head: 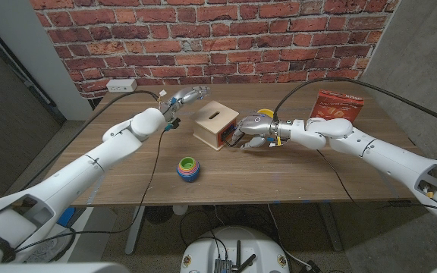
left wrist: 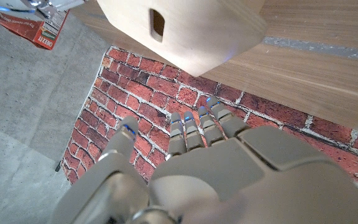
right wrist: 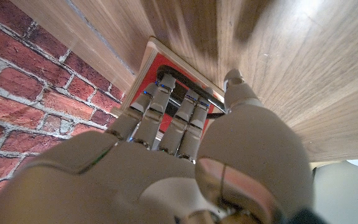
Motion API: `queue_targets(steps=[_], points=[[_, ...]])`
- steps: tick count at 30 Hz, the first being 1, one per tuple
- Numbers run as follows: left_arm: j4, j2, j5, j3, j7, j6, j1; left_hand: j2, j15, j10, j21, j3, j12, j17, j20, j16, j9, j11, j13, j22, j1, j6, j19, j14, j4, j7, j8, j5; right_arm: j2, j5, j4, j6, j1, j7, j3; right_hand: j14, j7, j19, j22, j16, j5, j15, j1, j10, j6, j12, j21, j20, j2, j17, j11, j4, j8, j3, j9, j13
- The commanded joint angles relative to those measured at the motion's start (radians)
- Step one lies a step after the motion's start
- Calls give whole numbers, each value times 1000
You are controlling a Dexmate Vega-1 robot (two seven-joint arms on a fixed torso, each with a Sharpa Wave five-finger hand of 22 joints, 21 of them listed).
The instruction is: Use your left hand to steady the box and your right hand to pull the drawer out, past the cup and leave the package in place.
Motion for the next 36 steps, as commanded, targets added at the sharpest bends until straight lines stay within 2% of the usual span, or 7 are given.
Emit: queue_targets(steps=[1,17,19,27,31,34,36], points=[[-67,59,85,-6,-9,4,27,38,-58,2,-3,2,-3,2,-98,2,5,-9,2,4,-13,8,-3,3,10,-2,2,2,1,-10,6,-4,4,-16,-8,24,-2,11,2,16,6,-172,17,17,17,2,0,-111,15,9,0,-11,0,2,3,5],[-111,122,272,5,-9,-46,51,33,-74,-25,-11,-3,-15,0,-117,-6,5,-26,1,4,-36,-31,-36,-26,25,-45,-15,6,-3,-12,-17,-31,-7,-9,-7,56,-6,19,2,26,9,-172,42,32,23,0,1,-107,17,20,1,-19,-3,6,2,11],[-113,129,295,7,-12,-57,51,31,-79,-26,-11,-5,-15,1,-120,-5,5,-28,1,4,-42,-37,-40,-29,29,-72,-15,6,-4,-15,-20,-37,-9,-8,-7,58,-6,19,2,26,9,-172,43,31,23,-1,0,-104,16,20,1,-19,-3,6,2,11],[-140,166,400,13,-27,-75,65,24,-90,-22,-13,-10,-13,1,-131,-3,5,-35,1,5,-53,-37,-55,-30,36,-88,-12,6,-5,-15,-11,-35,-6,-15,-6,63,-6,18,2,22,9,-172,43,31,24,-5,-1,-102,15,19,1,-17,-5,7,3,10],[-156,186,460,14,-39,-72,70,19,-104,-28,-19,-19,-16,2,-140,-4,5,-45,0,5,-67,-48,-91,-43,49,-115,-12,6,-3,-22,-8,-30,-1,-19,-11,74,-5,19,2,25,9,-174,49,41,31,-2,-1,-103,15,23,1,-19,-3,7,2,13],[-160,192,467,2,-34,-71,87,16,-106,-41,-17,-30,-19,4,-143,-6,5,-46,0,6,-80,-75,-113,-63,70,-156,-16,6,-3,-26,-11,-35,-3,-22,-12,76,-9,19,2,23,9,-174,52,43,34,-3,-1,-103,15,23,1,-20,-3,9,3,13],[-164,197,477,-3,-38,-66,94,15,-110,-48,-17,-35,-20,4,-146,-7,5,-49,0,6,-83,-72,-122,-73,78,-168,-13,6,-4,-28,-13,-39,-4,-24,-12,77,-9,19,2,23,9,-173,52,44,34,-3,-1,-104,14,23,1,-20,-3,8,3,13]])
